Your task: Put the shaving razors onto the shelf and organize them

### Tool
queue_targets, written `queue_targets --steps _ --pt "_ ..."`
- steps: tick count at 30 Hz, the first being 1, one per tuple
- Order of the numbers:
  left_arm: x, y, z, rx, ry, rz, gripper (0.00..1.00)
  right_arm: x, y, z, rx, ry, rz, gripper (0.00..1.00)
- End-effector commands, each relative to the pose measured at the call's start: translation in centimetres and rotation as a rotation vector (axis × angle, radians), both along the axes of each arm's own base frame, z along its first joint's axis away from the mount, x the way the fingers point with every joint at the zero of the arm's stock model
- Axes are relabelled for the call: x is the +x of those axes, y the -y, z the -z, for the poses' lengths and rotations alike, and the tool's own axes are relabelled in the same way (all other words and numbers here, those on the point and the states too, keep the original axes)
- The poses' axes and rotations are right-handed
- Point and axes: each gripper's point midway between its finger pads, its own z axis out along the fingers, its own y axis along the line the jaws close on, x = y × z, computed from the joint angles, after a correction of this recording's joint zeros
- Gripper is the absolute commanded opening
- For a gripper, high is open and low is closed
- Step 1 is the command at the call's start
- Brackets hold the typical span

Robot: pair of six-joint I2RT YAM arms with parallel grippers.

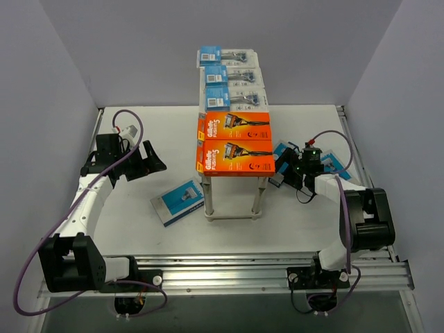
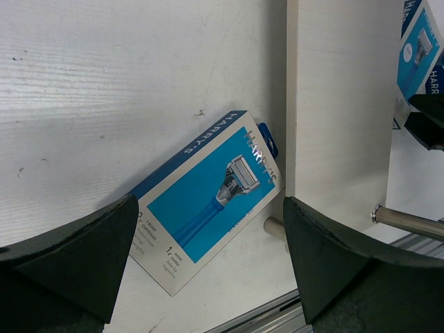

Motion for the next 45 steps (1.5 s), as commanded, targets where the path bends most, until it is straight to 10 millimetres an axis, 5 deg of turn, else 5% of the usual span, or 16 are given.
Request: queue_targets --steps 1,11,24,28,33,39,45 --pt "0.6 0.3 -0.8 -0.002 0.045 0.022 0.94 3.4 -2.2 -2.8 0.057 0.11 -0.031 0.89" --pt "0.6 0.3 -0.4 0.001 0.033 0.025 0.94 7.1 -4.0 -3.2 0.143 0.159 -0.06 0.89" --pt "0.8 0.2 0.1 0.005 0.015 0.025 0.94 10.8 -7.0 -7.9 0.207 0.283 -0.148 0.88" --pt "0.8 0.2 0.1 0.006 0.012 0.026 0.94 11.3 -4.9 -9.9 0.196 0.306 -0.126 0.87" --pt "0.8 0.2 0.3 0.008 0.006 0.024 0.94 12.0 1.6 -11.1 0.186 0.32 -0.011 0.87" --pt "0.9 0.2 0.5 0.006 -0.001 0.025 0.94 13.9 7.3 -10.9 0.155 0.3 0.072 0.82" --pt "1.2 0.6 0.5 -0.02 0.003 0.028 0.94 16.7 9.6 -8.4 0.157 0.216 0.054 0.69"
